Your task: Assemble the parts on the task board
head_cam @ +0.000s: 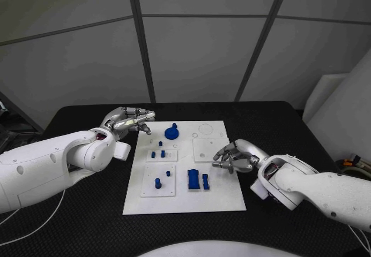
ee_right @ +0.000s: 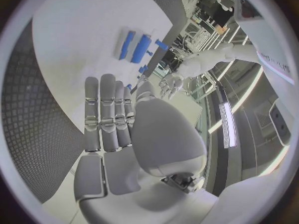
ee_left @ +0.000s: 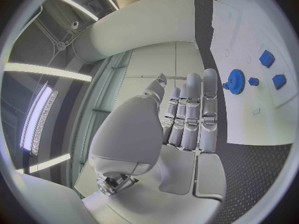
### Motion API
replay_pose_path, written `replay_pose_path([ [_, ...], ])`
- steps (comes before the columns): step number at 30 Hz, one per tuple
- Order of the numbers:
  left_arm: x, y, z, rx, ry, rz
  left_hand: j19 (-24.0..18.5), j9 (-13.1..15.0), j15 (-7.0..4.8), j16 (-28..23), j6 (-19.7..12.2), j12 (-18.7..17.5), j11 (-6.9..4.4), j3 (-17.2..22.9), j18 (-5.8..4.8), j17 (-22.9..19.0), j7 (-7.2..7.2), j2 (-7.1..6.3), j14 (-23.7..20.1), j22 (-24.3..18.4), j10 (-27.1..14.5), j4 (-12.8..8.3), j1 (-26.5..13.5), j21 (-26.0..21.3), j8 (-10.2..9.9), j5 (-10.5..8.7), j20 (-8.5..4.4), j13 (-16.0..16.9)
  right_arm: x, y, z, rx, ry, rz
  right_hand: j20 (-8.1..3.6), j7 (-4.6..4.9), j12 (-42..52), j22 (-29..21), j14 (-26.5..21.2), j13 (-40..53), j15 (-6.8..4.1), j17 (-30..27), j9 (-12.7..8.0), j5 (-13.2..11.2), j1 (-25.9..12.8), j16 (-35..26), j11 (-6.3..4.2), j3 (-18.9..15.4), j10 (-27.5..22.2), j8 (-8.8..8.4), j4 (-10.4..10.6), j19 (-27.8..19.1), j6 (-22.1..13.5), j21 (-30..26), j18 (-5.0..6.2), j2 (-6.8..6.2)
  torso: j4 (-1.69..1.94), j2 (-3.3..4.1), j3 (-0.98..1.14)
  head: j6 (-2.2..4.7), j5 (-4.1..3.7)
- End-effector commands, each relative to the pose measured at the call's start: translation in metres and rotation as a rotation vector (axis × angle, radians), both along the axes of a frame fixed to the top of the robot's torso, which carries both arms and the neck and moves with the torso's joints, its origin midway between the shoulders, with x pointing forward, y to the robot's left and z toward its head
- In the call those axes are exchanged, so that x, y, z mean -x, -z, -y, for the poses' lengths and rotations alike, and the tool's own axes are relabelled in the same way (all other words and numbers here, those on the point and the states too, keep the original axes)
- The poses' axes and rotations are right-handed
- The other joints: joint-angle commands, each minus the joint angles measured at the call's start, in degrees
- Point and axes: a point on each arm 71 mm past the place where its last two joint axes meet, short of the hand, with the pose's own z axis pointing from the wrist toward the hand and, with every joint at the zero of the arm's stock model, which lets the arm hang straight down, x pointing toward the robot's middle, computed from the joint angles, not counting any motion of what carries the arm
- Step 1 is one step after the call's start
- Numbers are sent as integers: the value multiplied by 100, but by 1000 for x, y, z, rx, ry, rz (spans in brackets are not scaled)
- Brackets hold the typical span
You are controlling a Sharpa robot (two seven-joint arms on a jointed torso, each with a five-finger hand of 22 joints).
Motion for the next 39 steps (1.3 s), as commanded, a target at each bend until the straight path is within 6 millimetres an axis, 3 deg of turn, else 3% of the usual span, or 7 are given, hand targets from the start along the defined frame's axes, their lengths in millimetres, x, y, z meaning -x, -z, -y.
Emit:
replay_pose_path([
  [1,-6,0,-2,46,-41,35,-283,-2,57,-254,-33,-98,23,51,-2,-128,33,-6,-344,-81,-84,17,-33,-171,-36,11,45,-30,-23,-9,7,-349,62,-69,154,110,-656,-440,-428,-695,181,-450,-109,-95,347,-857,165,58,-224,-88,-37,-310,-51,-644,-6,62,-47,-100,-48,117,3],
  [19,-49,26,5,91,-292,95,-2507,-6,723,-3996,180,-2052,395,366,28,-1452,-204,-46,-1347,-1876,280,216,-98,-2352,-1086,3,845,-52,-125,-9,31,-604,295,-6,888,295,-2244,-2778,-1099,-4124,828,-2883,-1340,-243,493,-3594,560,204,-105,-573,-220,-513,7,-3465,66,218,-51,-253,-53,615,25],
  [20,-47,28,9,75,-217,57,-3600,-373,406,-4253,-1441,-2264,35,107,-305,-1810,-432,406,-2863,-2608,-1429,-256,-2476,-2467,-1262,-245,338,-406,-122,-7,31,-512,306,-4,418,-52,-2597,-3379,-2896,-4576,568,-3047,-1497,-658,-2169,-3947,280,506,-1912,-931,-559,-1990,-1664,-3681,-296,-64,-79,-251,-59,576,11],
  [22,-46,28,10,74,-217,58,-3768,-373,416,-4379,-1582,-2363,46,70,-305,-1810,-493,406,-3026,-2745,-1606,-256,-2732,-2923,-1326,-253,312,-406,-121,-7,31,-515,308,-2,420,-60,-2597,-3480,-3026,-4576,574,-3110,-1545,-697,-2409,-3947,268,532,-2067,-931,-612,-2095,-1792,-3755,-296,-64,-66,-253,-54,583,7],
  [33,-20,17,50,30,-232,96,-4739,-373,173,-4673,-2958,-2979,-226,-542,-440,-1810,-1060,406,-4331,-3413,-3060,-256,-4784,-2923,-1806,-817,-101,-406,-94,-23,18,-630,391,41,55,-331,-2597,-4024,-4535,-4576,31,-3567,-1960,-1059,-4680,-3947,-351,799,-3601,-931,-901,-3347,-3208,-4343,-456,-64,402,-323,149,835,-132],
  [34,-16,16,55,24,-234,101,-4782,-373,-229,-4685,-3018,-2979,-239,-542,-1016,-1810,-1060,406,-4389,-3442,-3125,-256,-4875,-2923,-1806,-817,-117,-406,-89,-25,17,-645,405,44,37,-345,-2597,-4049,-4609,-4576,31,-3567,-1960,-1078,-4791,-3947,-351,1204,-3676,-931,-915,-3408,-3278,-4343,-456,-64,433,-328,162,851,-141],
  [39,2,8,76,1,-243,127,-5071,-373,-229,-5146,-3431,-2979,-681,-542,-1016,-1810,-1060,406,-4778,-3641,-3559,-256,-5489,-2923,-1806,-817,-243,-406,-68,-35,11,-696,466,55,-76,-798,-2597,-4216,-5076,-4576,31,-3567,-1960,-1187,-5490,-3947,-351,1204,-4149,-931,-1021,-3793,-3712,-4343,-519,-64,504,-339,193,890,-162],
])
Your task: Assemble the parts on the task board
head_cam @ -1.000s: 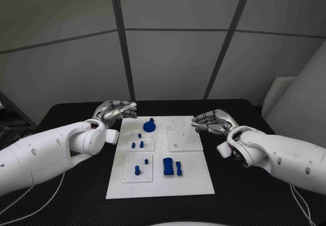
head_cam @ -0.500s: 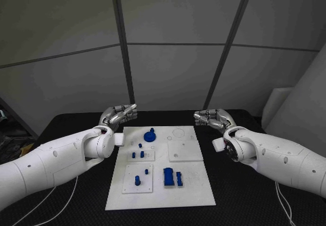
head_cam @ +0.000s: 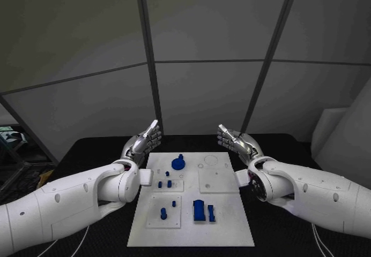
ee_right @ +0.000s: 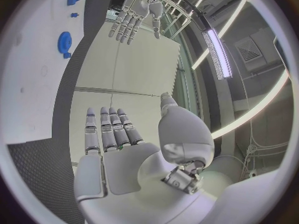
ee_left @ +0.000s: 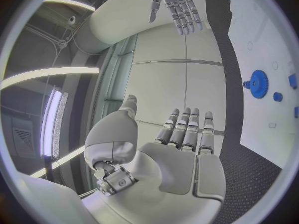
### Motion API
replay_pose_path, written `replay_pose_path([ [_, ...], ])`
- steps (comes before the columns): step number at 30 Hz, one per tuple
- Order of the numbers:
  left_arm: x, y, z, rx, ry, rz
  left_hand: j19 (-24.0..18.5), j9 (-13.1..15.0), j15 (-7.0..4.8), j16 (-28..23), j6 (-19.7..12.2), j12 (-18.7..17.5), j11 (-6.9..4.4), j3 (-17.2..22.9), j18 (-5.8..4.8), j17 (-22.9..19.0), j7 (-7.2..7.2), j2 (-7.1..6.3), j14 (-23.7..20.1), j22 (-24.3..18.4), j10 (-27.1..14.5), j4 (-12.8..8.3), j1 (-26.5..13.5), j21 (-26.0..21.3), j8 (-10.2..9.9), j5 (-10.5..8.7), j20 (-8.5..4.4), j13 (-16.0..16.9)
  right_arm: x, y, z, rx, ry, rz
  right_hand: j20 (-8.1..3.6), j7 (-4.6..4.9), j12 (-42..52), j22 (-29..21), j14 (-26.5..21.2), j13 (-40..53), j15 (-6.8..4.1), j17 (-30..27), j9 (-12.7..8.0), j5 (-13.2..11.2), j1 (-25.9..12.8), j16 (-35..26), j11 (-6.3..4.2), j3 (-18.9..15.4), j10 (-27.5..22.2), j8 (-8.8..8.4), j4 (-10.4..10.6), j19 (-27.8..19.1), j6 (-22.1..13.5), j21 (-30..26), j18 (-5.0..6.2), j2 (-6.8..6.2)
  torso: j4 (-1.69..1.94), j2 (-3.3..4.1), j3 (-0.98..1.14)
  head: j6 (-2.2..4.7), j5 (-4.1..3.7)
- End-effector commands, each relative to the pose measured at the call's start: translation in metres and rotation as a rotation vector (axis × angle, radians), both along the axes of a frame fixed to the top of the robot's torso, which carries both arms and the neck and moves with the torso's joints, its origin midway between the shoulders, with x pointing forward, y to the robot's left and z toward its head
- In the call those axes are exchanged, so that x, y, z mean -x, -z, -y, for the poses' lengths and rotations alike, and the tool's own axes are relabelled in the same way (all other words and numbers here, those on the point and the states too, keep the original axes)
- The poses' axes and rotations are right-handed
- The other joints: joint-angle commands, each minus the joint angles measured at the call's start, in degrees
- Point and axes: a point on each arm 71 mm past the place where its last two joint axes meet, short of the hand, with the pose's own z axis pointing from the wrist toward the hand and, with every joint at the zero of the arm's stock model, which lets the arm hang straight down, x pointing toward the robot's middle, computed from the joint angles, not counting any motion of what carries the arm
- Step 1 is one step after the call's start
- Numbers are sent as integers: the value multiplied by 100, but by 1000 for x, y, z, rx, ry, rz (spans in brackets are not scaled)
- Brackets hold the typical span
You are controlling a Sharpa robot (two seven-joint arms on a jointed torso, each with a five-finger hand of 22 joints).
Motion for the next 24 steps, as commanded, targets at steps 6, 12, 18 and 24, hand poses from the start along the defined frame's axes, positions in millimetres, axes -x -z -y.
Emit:
replay_pose_path([
  [6,17,-13,12,-90,-100,79,-807,-24,-268,-485,-1141,-210,-425,-211,-476,-21,-168,22,-1084,-552,-1213,-23,-1707,-36,-85,-143,-343,-24,20,-12,3,-64,192,13,-694,-477,-40,-460,-1289,-27,-139,-67,-45,-688,-1940,-47,-253,285,-1316,-44,-586,-1070,-1212,-189,-261,-15,113,-15,49,23,-12],
  [12,18,-13,12,-91,-100,80,-1038,-24,-268,-485,-1451,-210,-425,-211,-476,-21,-168,22,-1379,-702,-1542,-23,-2172,-36,-85,-143,-759,-24,22,-12,3,-67,197,11,-694,-477,-40,-588,-1647,-27,-139,-67,-45,-688,-2479,-47,-253,285,-1676,-44,-586,-1357,-1546,-189,-663,-15,113,-15,49,23,-12],
  [18,18,-13,12,-91,-100,80,-1170,-24,-268,-485,-1659,-210,-425,-211,-476,-21,-168,22,-1578,-803,-1765,-23,-2484,-36,-85,-143,-759,-24,22,-12,3,-67,197,11,-694,-477,-40,-1021,-1873,-27,-139,-67,-45,-688,-2820,-47,-253,285,-1910,-44,-586,-1547,-1760,-189,-663,-15,113,-15,49,23,-12],
  [24,18,-13,12,-91,-100,80,-1303,-24,-268,-485,-1850,-210,-425,-211,-476,-21,-168,22,-1758,-1216,-1967,-23,-2767,-36,-85,-143,-759,-24,22,-12,3,-67,197,11,-694,-477,-40,-1021,-2094,-27,-139,-67,-45,-688,-3147,-47,-253,285,-2132,-44,-586,-1728,-1965,-189,-663,-15,113,-15,49,23,-12],
])
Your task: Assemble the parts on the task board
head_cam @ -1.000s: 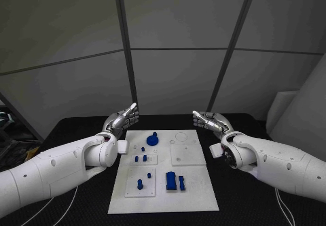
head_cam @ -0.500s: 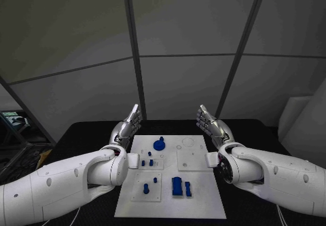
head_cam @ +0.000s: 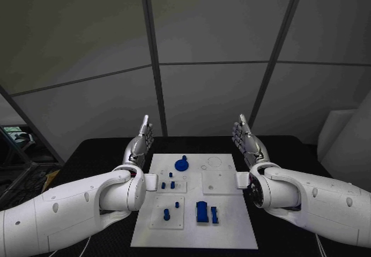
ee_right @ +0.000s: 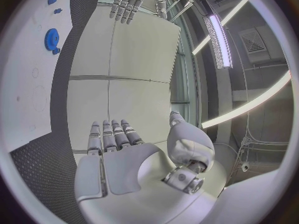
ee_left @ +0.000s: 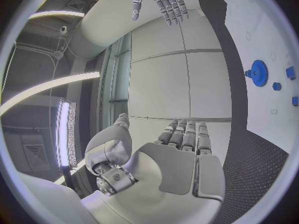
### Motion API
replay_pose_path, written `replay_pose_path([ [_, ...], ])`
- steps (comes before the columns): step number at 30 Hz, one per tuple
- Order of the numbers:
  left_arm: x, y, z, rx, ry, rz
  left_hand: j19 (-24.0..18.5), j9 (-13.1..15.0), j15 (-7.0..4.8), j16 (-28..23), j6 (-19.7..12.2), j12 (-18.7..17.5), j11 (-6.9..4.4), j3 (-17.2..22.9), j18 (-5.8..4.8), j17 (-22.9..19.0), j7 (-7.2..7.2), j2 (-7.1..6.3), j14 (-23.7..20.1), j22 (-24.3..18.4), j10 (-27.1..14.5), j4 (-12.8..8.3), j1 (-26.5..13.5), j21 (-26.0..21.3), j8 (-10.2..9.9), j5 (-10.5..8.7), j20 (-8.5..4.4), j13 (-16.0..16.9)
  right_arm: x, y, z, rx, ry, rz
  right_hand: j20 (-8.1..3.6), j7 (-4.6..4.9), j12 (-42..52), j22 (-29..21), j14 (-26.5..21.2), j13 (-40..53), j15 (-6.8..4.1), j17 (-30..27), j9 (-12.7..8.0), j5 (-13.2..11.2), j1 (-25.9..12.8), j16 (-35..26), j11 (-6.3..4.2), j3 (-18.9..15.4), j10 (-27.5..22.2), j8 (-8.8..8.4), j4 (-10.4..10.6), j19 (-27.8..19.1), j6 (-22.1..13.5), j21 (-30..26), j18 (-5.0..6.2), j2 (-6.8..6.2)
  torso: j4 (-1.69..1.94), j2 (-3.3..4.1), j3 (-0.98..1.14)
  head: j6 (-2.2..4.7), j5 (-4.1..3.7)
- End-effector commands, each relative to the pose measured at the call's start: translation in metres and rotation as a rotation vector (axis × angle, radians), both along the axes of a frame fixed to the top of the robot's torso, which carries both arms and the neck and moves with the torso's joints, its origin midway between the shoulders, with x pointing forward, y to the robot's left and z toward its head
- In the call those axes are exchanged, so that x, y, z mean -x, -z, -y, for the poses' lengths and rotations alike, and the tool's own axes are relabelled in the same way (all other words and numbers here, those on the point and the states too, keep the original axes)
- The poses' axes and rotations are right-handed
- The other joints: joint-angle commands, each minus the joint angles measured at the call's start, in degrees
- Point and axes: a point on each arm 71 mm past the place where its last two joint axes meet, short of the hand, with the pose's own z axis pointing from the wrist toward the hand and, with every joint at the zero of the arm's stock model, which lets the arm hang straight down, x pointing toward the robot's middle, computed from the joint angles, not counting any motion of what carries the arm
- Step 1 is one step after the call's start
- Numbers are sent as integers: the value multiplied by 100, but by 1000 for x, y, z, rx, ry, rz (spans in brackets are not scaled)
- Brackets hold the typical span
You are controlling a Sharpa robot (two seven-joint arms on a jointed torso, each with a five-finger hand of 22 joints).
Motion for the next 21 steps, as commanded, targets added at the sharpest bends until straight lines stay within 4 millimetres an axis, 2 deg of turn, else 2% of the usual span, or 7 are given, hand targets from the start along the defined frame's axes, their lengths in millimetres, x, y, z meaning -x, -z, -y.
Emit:
replay_pose_path([
  [1,0,-4,0,-14,-5,35,-208,-8,-2,-34,-296,-34,-4,-32,-36,-8,-2,-2,-282,-271,-318,1,-447,-34,-26,-40,-31,-9,0,-2,1,1,15,16,-29,-9,-20,-135,-331,-10,-8,-7,-10,-51,-505,-26,-7,12,-342,-22,-53,-278,-315,-38,-82,-2,0,0,0,-1,1],
  [12,0,-4,0,-14,-5,35,-673,-8,-2,-34,-512,-34,-4,-32,-36,-8,-2,-2,-482,-271,-543,1,-784,-34,-26,-40,-31,-9,0,-2,1,1,15,16,-29,-9,-20,-135,-583,-10,-8,-7,-10,-51,-905,-26,-7,12,-606,-22,-53,-488,-552,-38,-82,-2,0,0,0,-1,1],
  [13,0,-4,0,-14,-5,35,-673,-8,-2,-34,-939,-34,-4,-32,-36,-8,-2,-2,-890,-271,-1001,1,-891,-34,-26,-40,-31,-9,0,-2,1,1,15,16,-29,-9,-20,-135,-596,-10,-8,-7,-10,-51,-934,-26,-7,12,-619,-22,-53,-488,-559,-38,-82,-2,0,0,0,-1,1],
  [14,0,-4,0,-14,-5,35,-673,-8,-2,-34,-939,-34,-4,-32,-36,-8,-2,-2,-890,-271,-1001,1,-1411,-34,-26,-40,-31,-9,0,-2,1,1,15,16,-29,-9,-20,-135,-628,-10,-8,-7,-10,-51,-951,-26,-7,12,-638,-22,-53,-898,-586,-38,-82,-2,0,0,0,-1,1],
  [15,0,-4,0,-14,-5,35,-673,-8,-2,-34,-939,-34,-4,-32,-36,-8,-2,-2,-890,-271,-1001,1,-1411,-34,-26,-40,-31,-9,0,-2,1,1,15,16,-29,-9,-20,-135,-641,-10,-8,-7,-10,-51,-985,-26,-7,12,-663,-22,-53,-898,-1005,-38,-82,-2,0,0,0,-1,1],
  [17,0,-4,0,-14,-5,35,-673,-8,-2,-34,-939,-34,-4,-32,-36,-8,-2,-2,-890,-271,-1001,1,-1411,-34,-26,-40,-31,-9,0,-2,1,1,15,16,-29,-9,-20,-135,-1070,-10,-8,-7,-10,-51,-1025,-26,-7,12,-681,-22,-53,-898,-1005,-38,-82,-2,0,0,0,-1,1],
  [21,0,-4,0,-14,-5,35,-673,-8,-2,-34,-939,-34,-4,-32,-36,-8,-2,-2,-890,-271,-1001,1,-1411,-34,-26,-40,-31,-9,0,-2,1,1,15,16,-29,-9,-20,-135,-1070,-10,-8,-7,-10,-51,-1620,-26,-7,12,-1098,-22,-53,-898,-1005,-38,-82,-2,0,0,0,-1,1],
])
